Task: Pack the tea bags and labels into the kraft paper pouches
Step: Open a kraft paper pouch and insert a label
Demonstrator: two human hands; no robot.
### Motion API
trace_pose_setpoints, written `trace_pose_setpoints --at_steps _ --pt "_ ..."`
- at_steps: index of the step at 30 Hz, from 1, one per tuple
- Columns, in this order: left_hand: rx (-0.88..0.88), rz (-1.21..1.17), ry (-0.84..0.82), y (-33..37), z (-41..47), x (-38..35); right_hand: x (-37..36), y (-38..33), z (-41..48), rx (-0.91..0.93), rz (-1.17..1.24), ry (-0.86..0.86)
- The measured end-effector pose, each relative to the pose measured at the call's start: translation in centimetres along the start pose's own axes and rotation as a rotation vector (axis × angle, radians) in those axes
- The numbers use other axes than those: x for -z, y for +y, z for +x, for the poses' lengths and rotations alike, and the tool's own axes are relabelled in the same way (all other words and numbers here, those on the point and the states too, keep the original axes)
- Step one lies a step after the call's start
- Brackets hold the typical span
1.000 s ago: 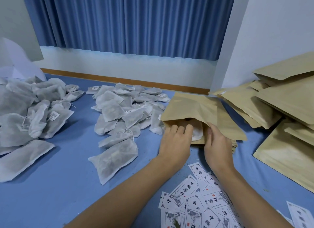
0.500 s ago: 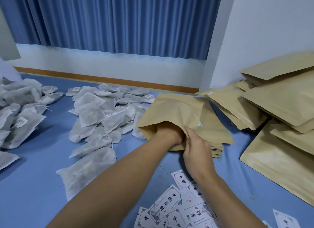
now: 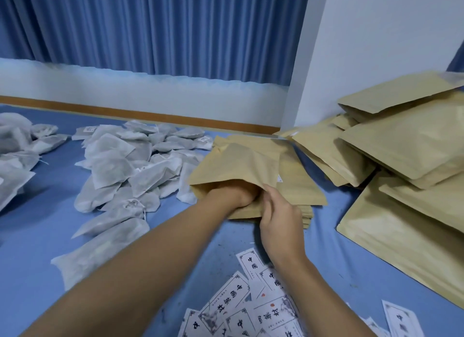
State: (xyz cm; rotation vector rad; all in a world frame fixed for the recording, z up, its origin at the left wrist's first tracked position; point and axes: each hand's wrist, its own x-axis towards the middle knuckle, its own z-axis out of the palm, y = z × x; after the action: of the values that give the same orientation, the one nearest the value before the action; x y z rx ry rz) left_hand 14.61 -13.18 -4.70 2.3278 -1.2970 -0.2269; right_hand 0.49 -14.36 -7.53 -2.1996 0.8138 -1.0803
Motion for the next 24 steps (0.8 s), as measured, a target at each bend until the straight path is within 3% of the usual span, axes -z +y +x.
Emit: trace_pose_setpoints --at_steps 3,5,9,11,15,17,19,21,24 --pt "-0.077 -0.010 0.062 -0.3 -2.0 1.0 0.0 0.2 0.3 -0.001 0.030 0.071" --pt "-0.114 -0.169 0.196 -0.3 -4.1 2.0 0.1 -0.3 0.2 0.019 0.083 0.106" --pt "-0.354 -0.510 0.486 0.8 -10.7 2.3 0.0 -1.3 0.4 0.053 0.136 0.094" --pt "-0.258 -0.727 0.513 0.8 -13.7 1.6 0.2 -1.7 0.9 0.034 0.162 0.117" --pt "0.299 -1.184 0.392 -1.0 -15.9 0.9 1.0 -2.3 1.4 -0.028 0.205 0.125" --pt "0.459 -1.373 0.382 -2.0 -16.1 1.7 1.4 -2.6 1.4 -0.054 0.258 0.113" --pt "0.441 -1.605 0.324 -2.9 -15.8 2.8 1.7 -3.1 1.2 -0.039 0.299 0.112" --pt "0.334 -1.805 0.138 -3.9 -15.6 4.1 2.1 -3.7 0.7 0.006 0.304 0.050" --pt "0.240 -1.819 -0.064 -4.9 -15.4 5.6 2.8 -4.1 -0.1 0.062 0.263 -0.140"
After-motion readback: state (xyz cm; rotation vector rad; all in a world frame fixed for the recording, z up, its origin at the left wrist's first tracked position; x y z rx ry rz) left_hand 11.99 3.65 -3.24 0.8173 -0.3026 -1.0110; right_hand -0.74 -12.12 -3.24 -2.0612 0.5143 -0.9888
